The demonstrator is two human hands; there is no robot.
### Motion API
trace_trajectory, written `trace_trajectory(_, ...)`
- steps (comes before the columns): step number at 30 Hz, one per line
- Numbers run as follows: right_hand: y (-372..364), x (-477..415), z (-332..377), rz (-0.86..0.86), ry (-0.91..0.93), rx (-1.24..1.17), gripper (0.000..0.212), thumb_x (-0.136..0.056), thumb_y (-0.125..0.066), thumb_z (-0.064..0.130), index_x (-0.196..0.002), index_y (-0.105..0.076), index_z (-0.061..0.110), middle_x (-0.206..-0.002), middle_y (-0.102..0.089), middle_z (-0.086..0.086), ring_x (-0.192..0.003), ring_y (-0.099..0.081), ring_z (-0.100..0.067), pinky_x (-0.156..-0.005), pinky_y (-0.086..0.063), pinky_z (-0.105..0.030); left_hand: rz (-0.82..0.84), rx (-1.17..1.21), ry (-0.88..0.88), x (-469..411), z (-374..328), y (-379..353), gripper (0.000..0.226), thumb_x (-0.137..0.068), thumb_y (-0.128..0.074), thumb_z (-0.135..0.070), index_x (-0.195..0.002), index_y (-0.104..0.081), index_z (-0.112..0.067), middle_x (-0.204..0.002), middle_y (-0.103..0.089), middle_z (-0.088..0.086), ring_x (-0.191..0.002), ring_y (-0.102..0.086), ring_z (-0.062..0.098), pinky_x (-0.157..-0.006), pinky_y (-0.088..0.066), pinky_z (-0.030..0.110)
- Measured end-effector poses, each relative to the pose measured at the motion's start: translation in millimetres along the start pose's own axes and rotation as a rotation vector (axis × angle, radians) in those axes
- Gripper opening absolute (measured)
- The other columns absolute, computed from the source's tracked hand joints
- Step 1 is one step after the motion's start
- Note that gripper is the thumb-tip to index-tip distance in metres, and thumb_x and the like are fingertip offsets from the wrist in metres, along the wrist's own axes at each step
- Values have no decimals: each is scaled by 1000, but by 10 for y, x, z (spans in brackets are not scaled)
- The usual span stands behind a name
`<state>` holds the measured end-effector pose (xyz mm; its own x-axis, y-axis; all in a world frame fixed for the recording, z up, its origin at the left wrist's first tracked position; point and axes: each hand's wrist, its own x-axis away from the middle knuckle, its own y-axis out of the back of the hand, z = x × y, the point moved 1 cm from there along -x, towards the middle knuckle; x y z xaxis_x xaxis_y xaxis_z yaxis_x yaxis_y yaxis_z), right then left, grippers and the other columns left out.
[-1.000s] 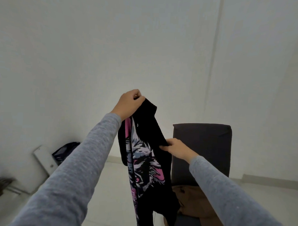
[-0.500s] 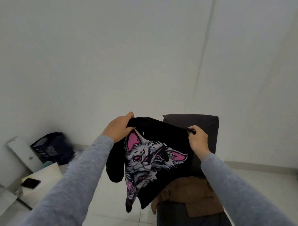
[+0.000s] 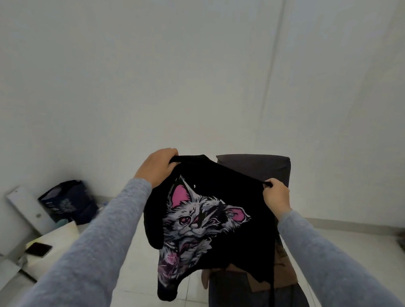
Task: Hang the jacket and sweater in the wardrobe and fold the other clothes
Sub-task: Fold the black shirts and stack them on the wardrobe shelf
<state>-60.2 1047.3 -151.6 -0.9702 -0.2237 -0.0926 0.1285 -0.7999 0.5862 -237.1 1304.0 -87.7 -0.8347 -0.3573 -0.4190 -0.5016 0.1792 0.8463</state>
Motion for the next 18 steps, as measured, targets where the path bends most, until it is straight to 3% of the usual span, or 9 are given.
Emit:
trace_trajectory(5,329,35,213,-113,61,-211,14,-98,-42,9,-90,-52,5,-88,-52,-7,-79,-46,-20,-64,-30,-21,-152,41,52,-34,-351,317,15,-95,-47,-17,-92,-56,-5,-90,-61,10,-83,-55,26,-74,-43,37)
trace_trajectory(8,583,96,137,-119,127,-206,22,-98,-46,18,-83,-52,3,-78,-53,-6,-75,-48,-21,-57,-29,-23,-249,61,74,38,-620,441,19,-96,-44,-17,-88,-54,-3,-85,-58,11,-79,-53,27,-72,-42,38)
trace_trajectory(13,896,380,-116,-117,216,-180,30,-101,-39,27,-81,-50,7,-71,-55,-7,-66,-48,-23,-59,-36,-34,-355,-220,-70,280,-1004,583,25,-94,-41,-24,-81,-52,-5,-78,-55,9,-75,-49,29,-67,-37,38)
trace_trajectory(18,1329,679,-239,-246,294,-106,28,-101,-36,31,-82,-49,15,-68,-53,1,-63,-49,-21,-51,-33,-29,-344,-427,-102,702,-1249,576,41,-83,-30,-47,-79,-49,-10,-76,-44,0,-73,-38,19,-65,-28,31)
